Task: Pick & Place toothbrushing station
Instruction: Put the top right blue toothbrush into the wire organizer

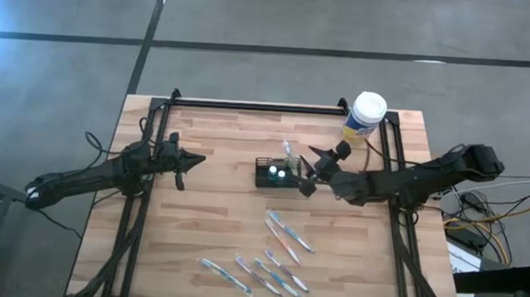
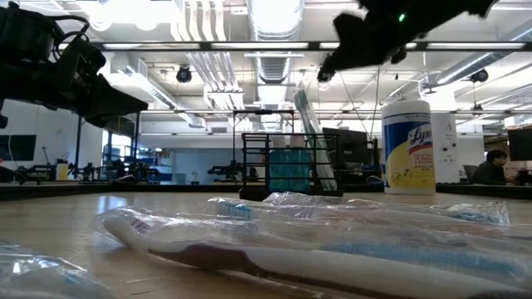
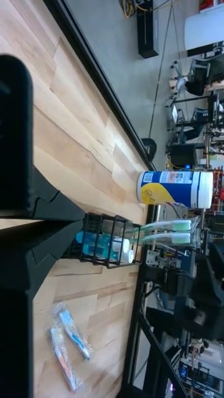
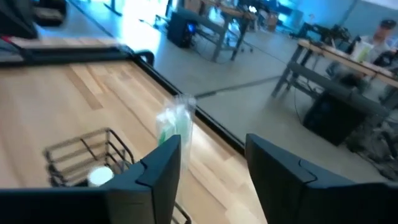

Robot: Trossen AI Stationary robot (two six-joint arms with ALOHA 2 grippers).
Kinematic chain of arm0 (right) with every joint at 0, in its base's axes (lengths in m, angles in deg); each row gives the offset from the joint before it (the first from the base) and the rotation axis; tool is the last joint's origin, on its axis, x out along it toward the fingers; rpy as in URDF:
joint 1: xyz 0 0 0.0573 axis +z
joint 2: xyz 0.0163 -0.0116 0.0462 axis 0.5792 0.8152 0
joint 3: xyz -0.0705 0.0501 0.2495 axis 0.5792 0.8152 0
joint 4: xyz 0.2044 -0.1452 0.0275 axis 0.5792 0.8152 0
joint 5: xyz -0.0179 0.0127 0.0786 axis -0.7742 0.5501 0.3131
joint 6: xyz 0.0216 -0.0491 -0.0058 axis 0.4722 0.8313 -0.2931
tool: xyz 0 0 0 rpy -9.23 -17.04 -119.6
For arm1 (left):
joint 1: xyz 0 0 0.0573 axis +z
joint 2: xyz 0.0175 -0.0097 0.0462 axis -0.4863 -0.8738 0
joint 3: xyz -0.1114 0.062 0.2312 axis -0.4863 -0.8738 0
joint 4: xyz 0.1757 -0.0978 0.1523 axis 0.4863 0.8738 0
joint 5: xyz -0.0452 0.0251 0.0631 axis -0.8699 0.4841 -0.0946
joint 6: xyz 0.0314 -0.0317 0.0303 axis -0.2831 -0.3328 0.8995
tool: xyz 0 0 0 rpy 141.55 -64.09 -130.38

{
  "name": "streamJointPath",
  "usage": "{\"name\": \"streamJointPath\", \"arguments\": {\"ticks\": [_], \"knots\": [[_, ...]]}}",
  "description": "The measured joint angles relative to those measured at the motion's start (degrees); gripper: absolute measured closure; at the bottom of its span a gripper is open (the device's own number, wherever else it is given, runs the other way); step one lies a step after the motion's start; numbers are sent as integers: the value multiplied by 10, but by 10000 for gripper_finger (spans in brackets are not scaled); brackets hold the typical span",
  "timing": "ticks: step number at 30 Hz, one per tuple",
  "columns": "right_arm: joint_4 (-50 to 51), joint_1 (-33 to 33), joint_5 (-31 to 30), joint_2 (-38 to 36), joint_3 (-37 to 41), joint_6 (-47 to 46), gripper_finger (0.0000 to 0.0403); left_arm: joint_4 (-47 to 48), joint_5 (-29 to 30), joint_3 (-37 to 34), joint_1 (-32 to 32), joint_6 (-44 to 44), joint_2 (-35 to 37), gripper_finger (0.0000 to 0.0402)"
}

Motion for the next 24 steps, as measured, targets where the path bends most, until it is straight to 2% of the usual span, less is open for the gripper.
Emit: {"name": "streamJointPath", "arguments": {"ticks": [6, 9, 12, 18, 24], "knots": [[24, 63, 5, -68, 0, 55, 226, 0, 0, 0, 0, -1, 0, 394], [61, 91, 34, -94, 0, 46, 233, 0, 0, 0, 0, -1, 0, 394], [103, 104, 90, -114, 0, -12, 240, 0, 0, 0, 0, -2, 0, 394], [218, 107, 239, -131, 0, -148, 250, -10, -3, -1, 0, -2, 0, 394], [249, 107, 330, -77, 5, -218, 263, -14, -4, -1, 0, 5, 0, 394]]}}
